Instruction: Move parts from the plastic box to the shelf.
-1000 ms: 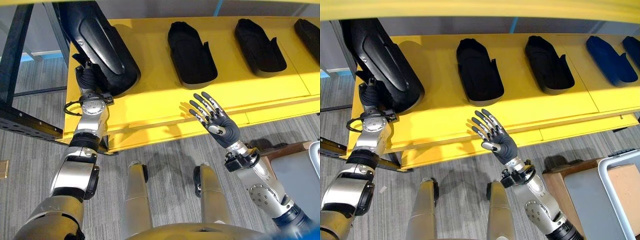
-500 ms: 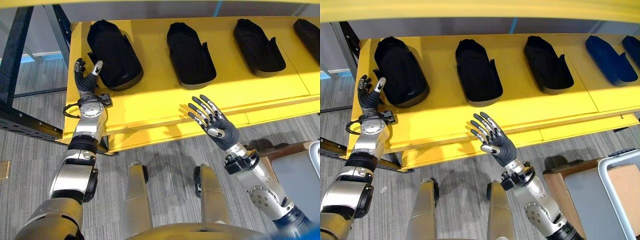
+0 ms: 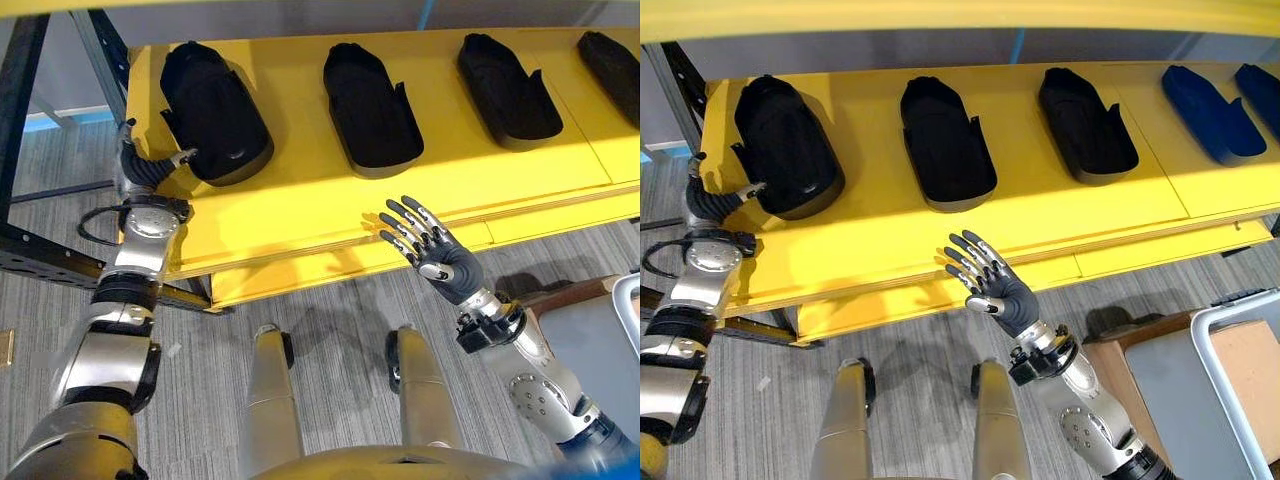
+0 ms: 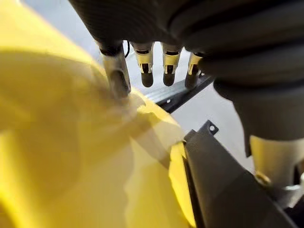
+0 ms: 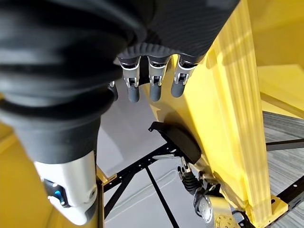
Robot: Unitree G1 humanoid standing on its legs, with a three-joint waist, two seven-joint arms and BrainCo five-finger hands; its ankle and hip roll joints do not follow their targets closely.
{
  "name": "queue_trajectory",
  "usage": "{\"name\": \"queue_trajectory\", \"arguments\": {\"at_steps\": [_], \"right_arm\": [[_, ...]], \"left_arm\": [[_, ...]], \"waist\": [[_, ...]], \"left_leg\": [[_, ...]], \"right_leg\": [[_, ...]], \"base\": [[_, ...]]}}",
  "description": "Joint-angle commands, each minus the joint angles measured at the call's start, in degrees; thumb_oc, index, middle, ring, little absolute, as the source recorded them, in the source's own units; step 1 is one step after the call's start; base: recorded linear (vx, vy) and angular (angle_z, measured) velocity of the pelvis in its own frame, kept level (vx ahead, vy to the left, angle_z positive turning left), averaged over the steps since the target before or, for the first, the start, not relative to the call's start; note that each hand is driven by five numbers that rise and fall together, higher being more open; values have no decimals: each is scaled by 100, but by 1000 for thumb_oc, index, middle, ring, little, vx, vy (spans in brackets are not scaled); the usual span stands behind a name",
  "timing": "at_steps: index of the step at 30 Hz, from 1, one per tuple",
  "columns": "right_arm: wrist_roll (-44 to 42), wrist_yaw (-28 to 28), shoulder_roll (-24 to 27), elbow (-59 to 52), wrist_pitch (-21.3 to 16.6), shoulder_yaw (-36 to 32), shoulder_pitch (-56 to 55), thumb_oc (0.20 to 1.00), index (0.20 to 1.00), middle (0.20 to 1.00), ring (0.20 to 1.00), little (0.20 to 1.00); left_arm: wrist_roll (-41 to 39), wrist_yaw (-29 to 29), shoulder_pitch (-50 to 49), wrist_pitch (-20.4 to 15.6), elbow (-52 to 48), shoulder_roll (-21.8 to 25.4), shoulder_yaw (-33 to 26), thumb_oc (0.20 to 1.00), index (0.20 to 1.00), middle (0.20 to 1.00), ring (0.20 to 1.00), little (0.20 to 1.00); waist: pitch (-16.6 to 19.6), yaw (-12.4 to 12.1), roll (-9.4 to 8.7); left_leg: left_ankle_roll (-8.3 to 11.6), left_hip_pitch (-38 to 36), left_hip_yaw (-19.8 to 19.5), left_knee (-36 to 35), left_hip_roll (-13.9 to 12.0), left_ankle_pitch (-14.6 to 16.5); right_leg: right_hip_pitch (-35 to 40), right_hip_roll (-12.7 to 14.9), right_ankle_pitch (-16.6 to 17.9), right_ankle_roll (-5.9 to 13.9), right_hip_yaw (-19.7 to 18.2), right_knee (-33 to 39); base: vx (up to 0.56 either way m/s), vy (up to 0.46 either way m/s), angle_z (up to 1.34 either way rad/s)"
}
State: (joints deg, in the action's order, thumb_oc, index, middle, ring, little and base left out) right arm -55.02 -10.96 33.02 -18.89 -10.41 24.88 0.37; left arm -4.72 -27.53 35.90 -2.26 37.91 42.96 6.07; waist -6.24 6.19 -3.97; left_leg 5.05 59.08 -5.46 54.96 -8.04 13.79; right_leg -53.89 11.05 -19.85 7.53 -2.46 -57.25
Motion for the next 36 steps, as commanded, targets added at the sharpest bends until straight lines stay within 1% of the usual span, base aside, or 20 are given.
{"name": "queue_trajectory", "arguments": {"at_steps": [1, 2, 3, 4, 5, 6, 8, 9, 12, 19, 24, 29, 34, 36], "right_arm": [[-111, -123, -220, -586, -299, -212, 301, 1000, 1000, 1000, 1000, 1000], [-103, -141, -264, -570, -325, -298, 317, 1000, 1000, 1000, 1000, 1000], [-63, -136, -301, -524, -343, -425, 348, 1000, 1000, 1000, 1000, 1000], [-55, -132, -311, -509, -340, -460, 352, 1000, 1000, 1000, 1000, 1000], [-45, -130, -309, -501, -342, -487, 383, 1000, 1000, 1000, 1000, 1000], [-27, -116, -301, -478, -347, -549, 424, 1000, 1000, 1000, 1000, 1000], [-8, -106, -283, -494, -349, -601, 445, 1000, 1000, 1000, 1000, 1000], [1, -102, -264, -509, -340, -628, 458, 1000, 1000, 1000, 1000, 1000], [33, -91, -240, -538, -330, -663, 455, 1000, 1000, 1000, 1000, 1000], [98, -41, -206, -577, -371, -774, 410, 1000, 1000, 1000, 1000, 1000], [96, -50, -165, -601, -382, -823, 352, 1000, 1000, 1000, 1000, 1000], [94, -62, -157, -636, -392, -842, 322, 1000, 1000, 1000, 1000, 1000], [128, -44, -121, -704, -387, -839, 289, 1000, 1000, 1000, 1000, 1000], [129, -29, -127, -717, -406, -865, 290, 1000, 1000, 1000, 1000, 1000]], "left_arm": [[722, -369, -391, -99, -42, 99, -195, 1000, 1000, 1000, 1000, 1000], [1332, -508, -578, -81, -846, 262, -297, 1000, 1000, 1000, 1000, 1000], [1830, -612, -866, -102, -1522, 303, -507, 1000, 1000, 1000, 1000, 1000], [2007, -574, -1048, -99, -1879, 279, -650, 1000, 1000, 1000, 1000, 1000], [2184, -622, -1130, -145, -2020, 297, -725, 1000, 1000, 1000, 1000, 1000], [2430, -634, -1257, -268, -2556, 267, -814, 1000, 1000, 1000, 1000, 1000], [2664, -590, -1412, -327, -2927, 257, -870, 1000, 1000, 1000, 1000, 1000], [2767, -546, -1491, -437, -3251, 228, -890, 1000, 1000, 1000, 1000, 1000], [2879, -410, -1619, -571, -3735, 139, -866, 1000, 1000, 1000, 1000, 1000], [3116, -294, -1553, -697, -4250, 207, -777, 1000, 1000, 1000, 1000, 1000], [3414, -280, -1476, -790, -4711, 410, -835, 1000, 1000, 1000, 1000, 1000], [3414, -180, -1384, -990, -5235, 575, -920, 1000, 1000, 1000, 1000, 1000], [3377, -12, -1221, -1088, -5419, 621, -684, 1000, 1000, 1000, 1000, 1000], [3344, 121, -1147, -1099, -5365, 597, -481, 1000, 1000, 1000, 1000, 1000]], "waist": [[-298, -184, -119], [-307, -211, -112], [-322, -247, -114], [-322, -256, -109], [-323, -259, -111], [-327, -287, -114], [-336, -300, -112], [-344, -315, -114], [-346, -310, -112], [-325, -300, -113], [-285, -303, -91], [-257, -301, -59], [-251, -283, -48], [-263, -260, -42]], "left_leg": [[-326, 105, -10, -162, 64, -17], [-326, 103, -10, -146, 81, 3], [-329, 117, -9, -127, 95, 22], [-330, 116, -1, -127, 101, 30], [-328, 111, 6, -130, 106, 33], [-333, 110, 5, -130, 120, 41], [-339, 108, 10, -126, 125, 51], [-347, 97, 13, -140, 127, 52], [-361, 96, 32, -140, 141, 51], [-373, 130, 25, -126, 143, 51], [-372, 119, 38, -161, 140, 41], [-375, 91, 47, -184, 143, 41], [-378, 56, 55, -215, 150, 31], [-379, 33, 61, -222, 153, 28]], "right_leg": [[-299, 78, 686, -374, 259, 579], [-298, 81, 661, -378, 268, 566], [-310, 74, 640, -380, 273, 551], [-310, 71, 637, -385, 269, 555], [-312, 67, 638, -388, 260, 560], [-314, 71, 638, -394, 264, 561], [-314, 72, 642, -400, 264, 563], [-311, 76, 646, -400, 259, 566], [-324, 66, 661, -410, 241, 547], [-364, 53, 682, -411, 238, 550], [-358, 51, 687, -402, 225, 570], [-352, 48, 678, -399, 219, 564], [-303, 57, 678, -397, 219, 585], [-298, 49, 682, -397, 206, 581]], "base": [[8, -4, 4], [12, 0, 5], [11, 7, 3], [0, 0, 0], [0, 0, 0], [0, 0, 0], [-6, 12, 3], [-2, 16, 3], [-1, 15, 4], [0, 1, 0], [0, 0, 0], [0, 0, 0], [0, 0, 0], [0, 0, 0]]}}
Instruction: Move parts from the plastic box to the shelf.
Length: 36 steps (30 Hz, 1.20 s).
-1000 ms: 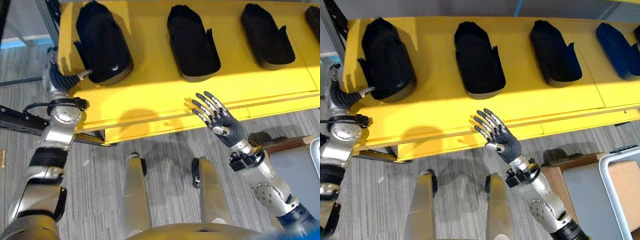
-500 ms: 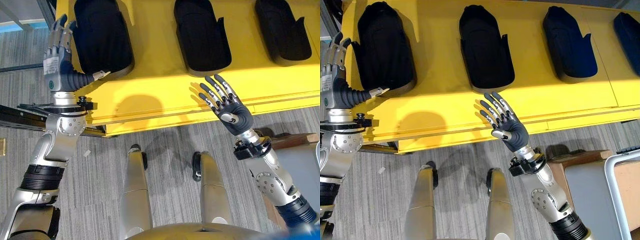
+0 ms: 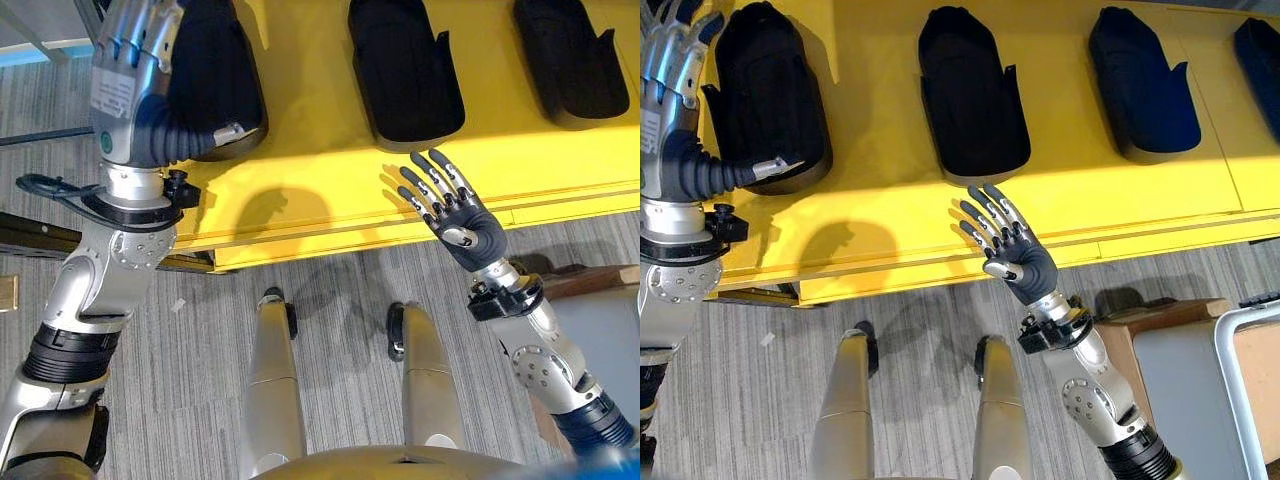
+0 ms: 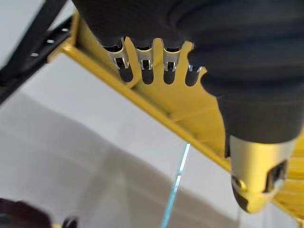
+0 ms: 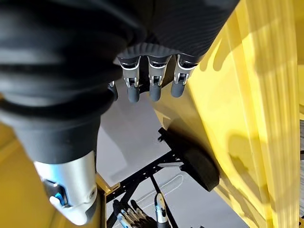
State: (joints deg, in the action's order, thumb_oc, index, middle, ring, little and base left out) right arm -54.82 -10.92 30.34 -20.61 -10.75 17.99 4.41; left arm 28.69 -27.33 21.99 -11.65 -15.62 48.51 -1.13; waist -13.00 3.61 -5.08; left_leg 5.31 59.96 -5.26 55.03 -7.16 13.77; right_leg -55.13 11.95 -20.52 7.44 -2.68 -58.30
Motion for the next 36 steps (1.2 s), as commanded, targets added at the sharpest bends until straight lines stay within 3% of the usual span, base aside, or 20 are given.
{"name": "queue_trajectory", "arguments": {"at_steps": [1, 8, 17, 23, 36], "right_arm": [[106, -34, 137, -548, -377, -183, -116, 1000, 1000, 1000, 1000, 1000], [129, 18, 66, -567, -390, -144, -73, 1000, 1000, 1000, 1000, 1000], [131, 113, -12, -584, -474, -79, -5, 1000, 1000, 1000, 1000, 1000], [172, 206, -64, -559, -528, -44, 4, 1000, 1000, 1000, 1000, 1000], [206, 239, -59, -567, -526, -32, -8, 1000, 1000, 1000, 1000, 1000]], "left_arm": [[-19, 150, 268, -166, 21, 19, 318, 1000, 1000, 1000, 1000, 1000], [-41, 533, 420, -150, 361, -359, 1061, 1000, 1000, 1000, 1000, 1000], [-233, 616, 570, -71, 746, -947, 1607, 1000, 1000, 1000, 1000, 1000], [-569, 499, 500, 3, 1032, -1277, 1660, 1000, 1000, 1000, 1000, 1000], [-781, 407, 239, 68, 1339, -1404, 1496, 1000, 1000, 1000, 1000, 1000]], "waist": [[413, 7, 70], [390, 51, 50], [305, 97, 30], [262, 97, 5], [235, 86, -28]], "left_leg": [[-402, -68, 45, -238, 64, 27], [-411, -87, 49, -237, 74, 21], [-430, -101, 58, -188, 84, 25], [-441, -125, 74, -213, 106, 25], [-438, -121, 59, -175, 111, 35]], "right_leg": [[-170, -42, 748, -388, 227, 686], [-142, -60, 731, -388, 221, 678], [-135, -76, 719, -397, 192, 653], [-123, -77, 723, -405, 180, 661], [-115, -81, 695, -415, 182, 638]], "base": [[0, 0, 0], [0, 0, 0], [0, 0, 0], [0, 0, 0], [0, 0, 0]]}}
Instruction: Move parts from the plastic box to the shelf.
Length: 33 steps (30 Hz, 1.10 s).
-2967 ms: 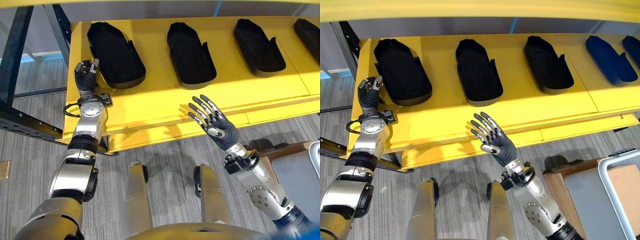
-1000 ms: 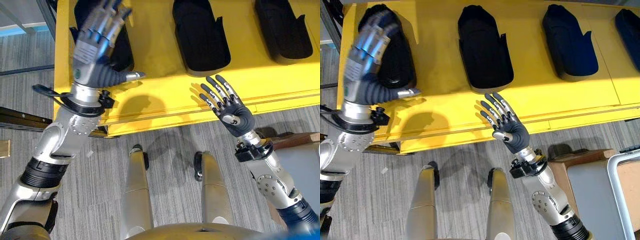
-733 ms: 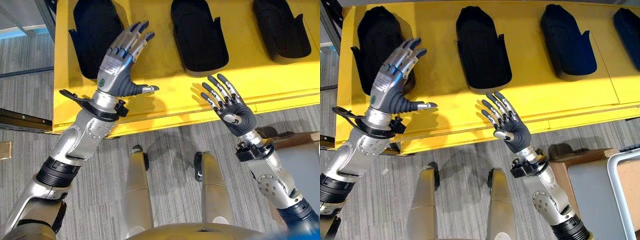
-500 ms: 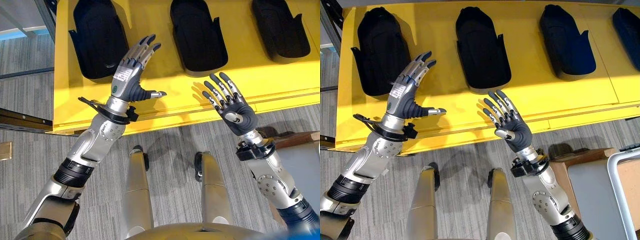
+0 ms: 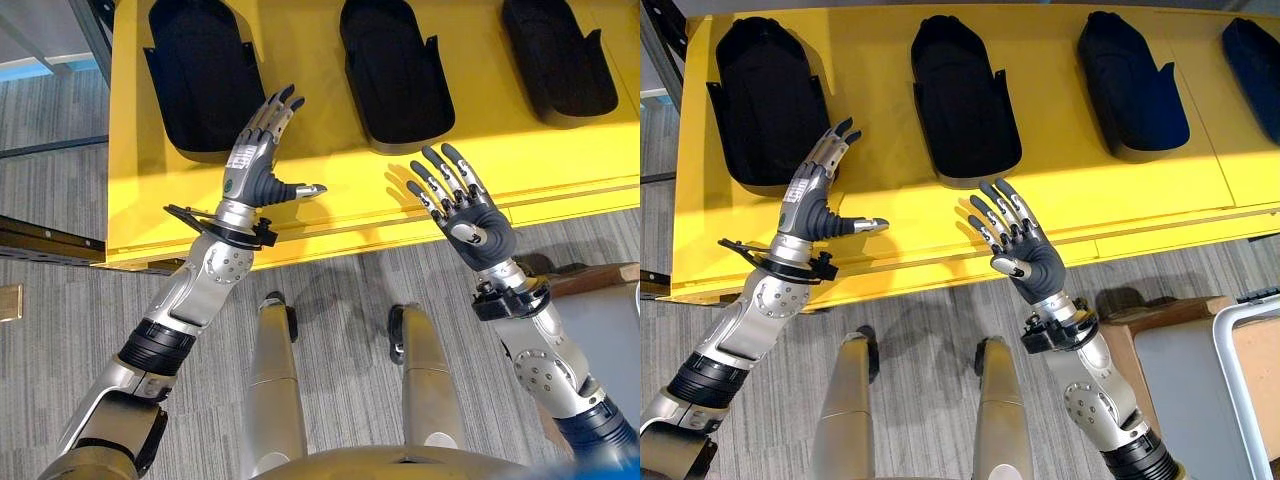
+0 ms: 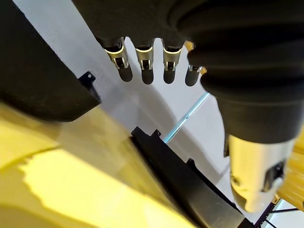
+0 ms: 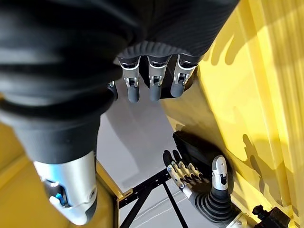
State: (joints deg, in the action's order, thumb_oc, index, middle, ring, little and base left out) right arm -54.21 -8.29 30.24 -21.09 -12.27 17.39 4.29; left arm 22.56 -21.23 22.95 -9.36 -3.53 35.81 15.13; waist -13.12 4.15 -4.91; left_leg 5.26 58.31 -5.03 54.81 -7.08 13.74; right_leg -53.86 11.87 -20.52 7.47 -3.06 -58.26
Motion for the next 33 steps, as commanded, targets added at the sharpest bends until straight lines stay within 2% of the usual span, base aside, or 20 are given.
{"name": "queue_trajectory", "arguments": {"at_steps": [1, 13, 33], "right_arm": [[144, -13, -53, -525, -380, 33, 3, 1000, 1000, 1000, 1000, 1000], [123, 48, -73, -514, -434, 71, 80, 1000, 1000, 1000, 1000, 1000], [114, 14, -18, -550, -374, 111, -28, 1000, 1000, 1000, 1000, 1000]], "left_arm": [[-190, -194, 143, -152, 181, -163, -91, 1000, 1000, 1000, 1000, 1000], [-276, -147, 418, -139, 397, -312, 231, 1000, 1000, 1000, 1000, 1000], [-511, -156, -228, -114, 408, -259, -204, 1000, 1000, 1000, 1000, 1000]], "waist": [[246, 43, -48], [191, 70, -52], [138, 12, -63]], "left_leg": [[-434, 41, 44, -143, 102, 45], [-440, 54, 57, -122, 101, 54], [-441, 57, 73, -82, 122, 69]], "right_leg": [[-244, -73, 687, -418, 222, 623], [-271, -108, 684, -428, 184, 610], [-270, -101, 668, -437, 194, 561]], "base": [[0, 0, 0], [0, 0, 0], [2, 3, -2]]}}
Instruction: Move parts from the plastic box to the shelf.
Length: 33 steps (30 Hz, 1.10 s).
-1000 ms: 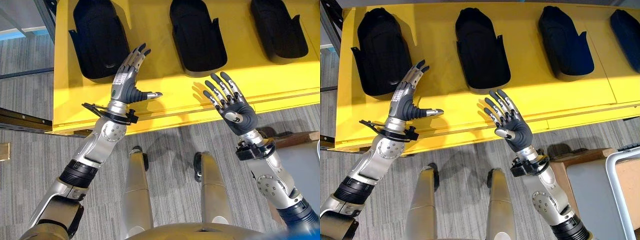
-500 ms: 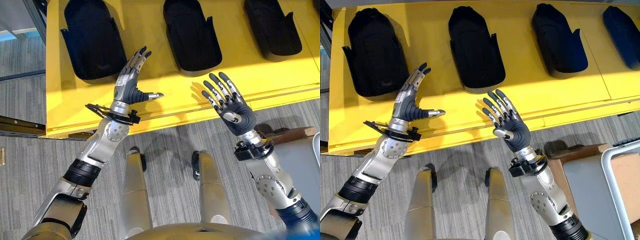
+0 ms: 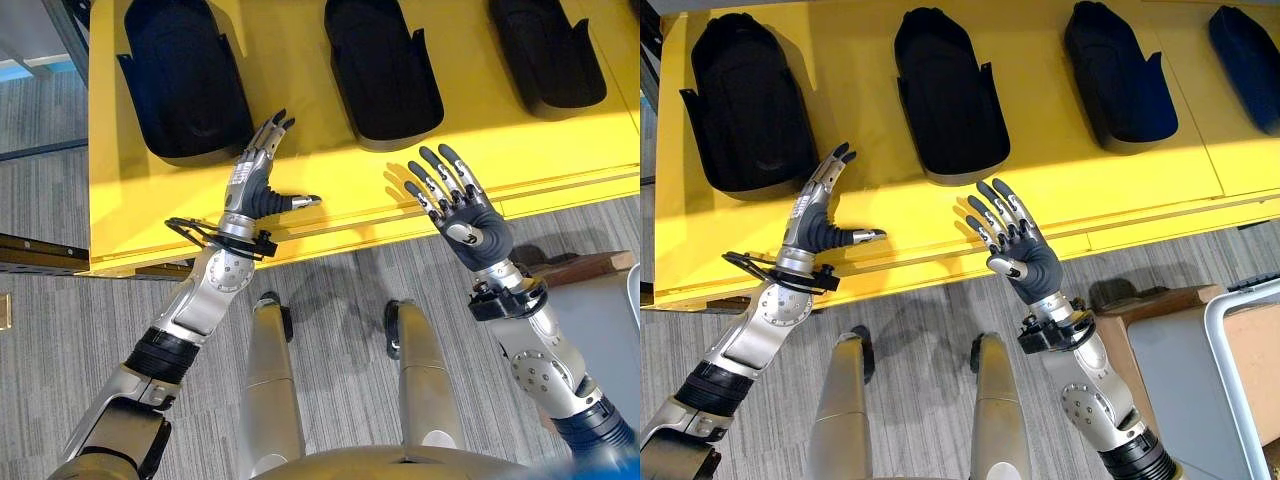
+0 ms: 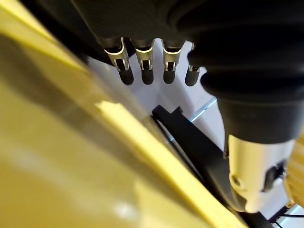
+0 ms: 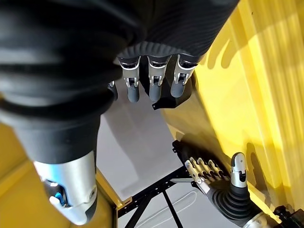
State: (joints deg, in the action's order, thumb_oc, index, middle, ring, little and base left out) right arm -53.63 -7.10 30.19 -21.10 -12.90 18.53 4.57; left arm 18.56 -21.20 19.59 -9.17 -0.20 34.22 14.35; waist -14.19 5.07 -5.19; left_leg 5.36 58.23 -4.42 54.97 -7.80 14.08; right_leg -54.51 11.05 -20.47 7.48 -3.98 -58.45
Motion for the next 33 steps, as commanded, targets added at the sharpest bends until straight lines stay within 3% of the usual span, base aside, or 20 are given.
{"name": "queue_trajectory", "arguments": {"at_steps": [1, 33], "right_arm": [[48, -110, -10, -556, -310, -6, -62, 1000, 1000, 1000, 1000, 1000], [34, -77, 23, -537, -298, -10, -85, 1000, 1000, 1000, 1000, 1000]], "left_arm": [[-115, -156, 79, -128, 75, -94, -145, 1000, 1000, 1000, 1000, 1000], [-383, -189, -548, -120, 92, -76, -581, 1000, 1000, 1000, 1000, 1000]], "waist": [[243, -82, -34], [155, -141, -12]], "left_leg": [[-452, 65, 11, -90, 196, 40], [-451, 50, 17, -81, 227, 35]], "right_leg": [[-204, -19, 660, -437, 286, 576], [-219, -36, 649, -452, 281, 542]], "base": [[0, 0, 0], [0, 0, 0]]}}
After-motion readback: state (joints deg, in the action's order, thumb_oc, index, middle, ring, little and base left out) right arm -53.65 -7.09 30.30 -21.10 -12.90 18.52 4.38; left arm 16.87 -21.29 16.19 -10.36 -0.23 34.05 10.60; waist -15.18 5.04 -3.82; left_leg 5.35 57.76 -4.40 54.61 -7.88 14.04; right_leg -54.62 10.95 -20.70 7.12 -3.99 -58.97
